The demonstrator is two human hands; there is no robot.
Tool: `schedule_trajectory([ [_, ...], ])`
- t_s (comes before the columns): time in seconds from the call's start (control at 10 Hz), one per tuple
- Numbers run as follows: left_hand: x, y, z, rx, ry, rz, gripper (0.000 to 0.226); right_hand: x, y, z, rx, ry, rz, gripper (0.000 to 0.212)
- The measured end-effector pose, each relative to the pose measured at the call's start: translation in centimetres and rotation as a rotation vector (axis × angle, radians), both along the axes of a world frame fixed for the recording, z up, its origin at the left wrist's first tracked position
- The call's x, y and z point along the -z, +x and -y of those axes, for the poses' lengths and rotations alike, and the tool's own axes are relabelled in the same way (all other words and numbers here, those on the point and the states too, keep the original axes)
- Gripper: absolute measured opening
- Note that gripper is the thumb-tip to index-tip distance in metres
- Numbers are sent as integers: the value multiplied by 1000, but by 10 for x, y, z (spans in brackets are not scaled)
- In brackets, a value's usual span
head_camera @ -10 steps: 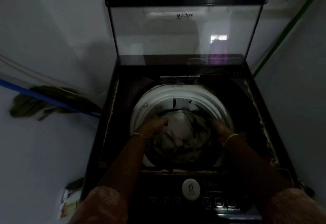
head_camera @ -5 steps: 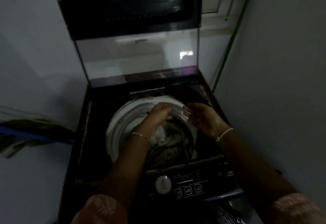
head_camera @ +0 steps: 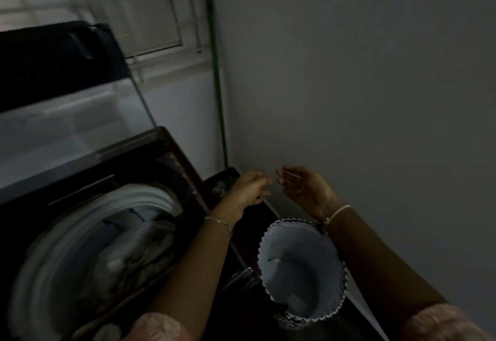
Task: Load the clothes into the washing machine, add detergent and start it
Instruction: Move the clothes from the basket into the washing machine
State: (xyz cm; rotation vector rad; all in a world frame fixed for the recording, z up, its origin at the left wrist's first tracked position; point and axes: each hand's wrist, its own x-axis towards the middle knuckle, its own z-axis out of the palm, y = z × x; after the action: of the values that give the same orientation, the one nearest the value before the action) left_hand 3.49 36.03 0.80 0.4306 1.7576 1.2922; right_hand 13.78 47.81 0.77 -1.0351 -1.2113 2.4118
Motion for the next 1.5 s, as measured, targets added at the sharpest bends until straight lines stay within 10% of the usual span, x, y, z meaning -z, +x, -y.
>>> schedule_trajectory([
  [0.4,68,80,-95,27,-134,201,27,90,95,-91,143,-141,205,33],
  [1.0,340,74,-67,-238,-616,470,24,349,104,-74,65,-348,753,20],
  [1.2,327,63,-76,-356,-580,715,42,333,81,-73,117,-305,715,16],
  [1.4,279,68,-100,-571,-361,433,11,272,46,-88,167,-196,547,28],
  [1.5,229,57,-113,-736,-251,348,32,231,24,-93,112,-121,485,22],
])
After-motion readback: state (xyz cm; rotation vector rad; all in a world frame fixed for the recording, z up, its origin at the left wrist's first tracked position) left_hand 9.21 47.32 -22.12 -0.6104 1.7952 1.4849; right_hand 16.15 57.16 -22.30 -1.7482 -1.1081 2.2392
